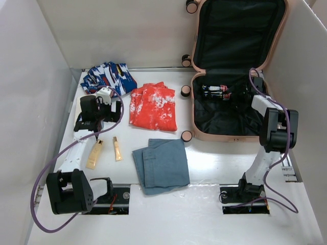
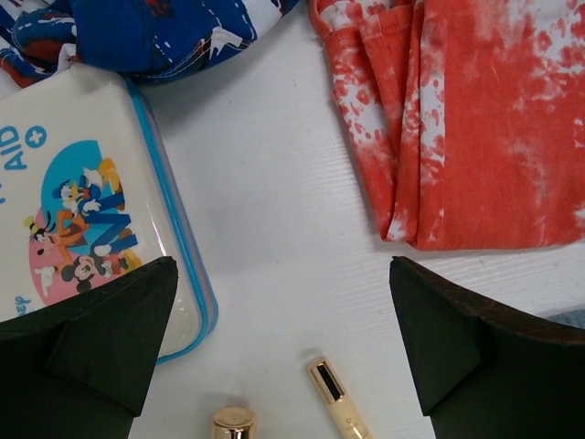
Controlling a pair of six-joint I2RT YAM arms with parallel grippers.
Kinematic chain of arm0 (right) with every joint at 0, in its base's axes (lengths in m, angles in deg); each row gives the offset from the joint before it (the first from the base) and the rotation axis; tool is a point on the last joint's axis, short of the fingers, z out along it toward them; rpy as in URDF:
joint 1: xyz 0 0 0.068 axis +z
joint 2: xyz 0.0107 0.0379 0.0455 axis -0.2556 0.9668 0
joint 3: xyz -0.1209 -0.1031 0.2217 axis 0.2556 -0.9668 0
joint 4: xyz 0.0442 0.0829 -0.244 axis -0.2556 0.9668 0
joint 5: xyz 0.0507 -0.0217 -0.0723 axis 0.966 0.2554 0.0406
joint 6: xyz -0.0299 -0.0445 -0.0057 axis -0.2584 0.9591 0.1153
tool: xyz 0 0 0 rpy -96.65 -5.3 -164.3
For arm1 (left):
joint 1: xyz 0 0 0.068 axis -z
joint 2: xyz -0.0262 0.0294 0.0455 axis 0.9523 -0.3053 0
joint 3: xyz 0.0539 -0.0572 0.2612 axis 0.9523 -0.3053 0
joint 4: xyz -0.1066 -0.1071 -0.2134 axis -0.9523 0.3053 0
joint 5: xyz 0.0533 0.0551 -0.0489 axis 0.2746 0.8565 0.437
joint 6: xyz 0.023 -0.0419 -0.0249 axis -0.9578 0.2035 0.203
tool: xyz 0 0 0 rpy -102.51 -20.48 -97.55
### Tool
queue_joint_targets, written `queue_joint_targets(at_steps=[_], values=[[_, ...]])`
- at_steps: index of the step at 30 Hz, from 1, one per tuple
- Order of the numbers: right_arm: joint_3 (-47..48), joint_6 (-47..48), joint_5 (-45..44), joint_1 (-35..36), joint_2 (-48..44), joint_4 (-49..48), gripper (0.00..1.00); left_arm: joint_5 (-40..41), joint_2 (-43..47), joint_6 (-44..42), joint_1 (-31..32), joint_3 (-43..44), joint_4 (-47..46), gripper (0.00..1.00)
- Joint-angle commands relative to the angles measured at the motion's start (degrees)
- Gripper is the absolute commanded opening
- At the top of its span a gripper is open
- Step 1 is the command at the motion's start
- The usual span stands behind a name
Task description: Pack the luggage
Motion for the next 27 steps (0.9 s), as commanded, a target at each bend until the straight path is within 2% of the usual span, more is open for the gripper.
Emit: queue_joint_targets(at_steps=[1,5,11,15,16,21,22,25,27], values=[[0.02,1.21,2.07,1.46,-0.64,-0.76,1.0,-0.88,1.96,0.33,0.19,0.32,-1.3,1.0],[1.95,3.31,1.36,2.08,-2.4,-0.76,0.99,-0.35,2.49,-0.2,0.72,0.32,-1.29,1.0],[5.56,10.96,-2.76,3.83,-5.21,6.62,1.0,-0.35,3.01,-0.2,0.72,0.32,-1.29,1.0],[9.15,19.91,-9.51,7.6,-9.25,12.85,1.0,0.26,3.02,-1.25,0.72,0.32,-1.29,1.0],[10.56,25.25,-12.23,9.01,-9.87,16.78,1.0,0.26,3.02,-1.25,0.72,0.32,-1.29,1.0],[20.13,42.66,-35.49,22.26,-11.37,24.2,1.0,9.21,2.5,8.74,0.72,3.38,0.89,0.98],[21.46,42.7,-36.68,23.68,-11.37,24.2,1.0,11.14,2.49,9.38,0.72,3.39,1.86,0.98],[28.64,50.6,-34.86,27.98,-9.97,24.2,1.0,18.69,-0.22,8.25,0.72,8.12,7.81,0.96],[31.74,54.73,-32.75,30.1,-9.17,23.25,1.0,22.4,-3.64,7.2,-0.5,13.64,12.22,0.99]])
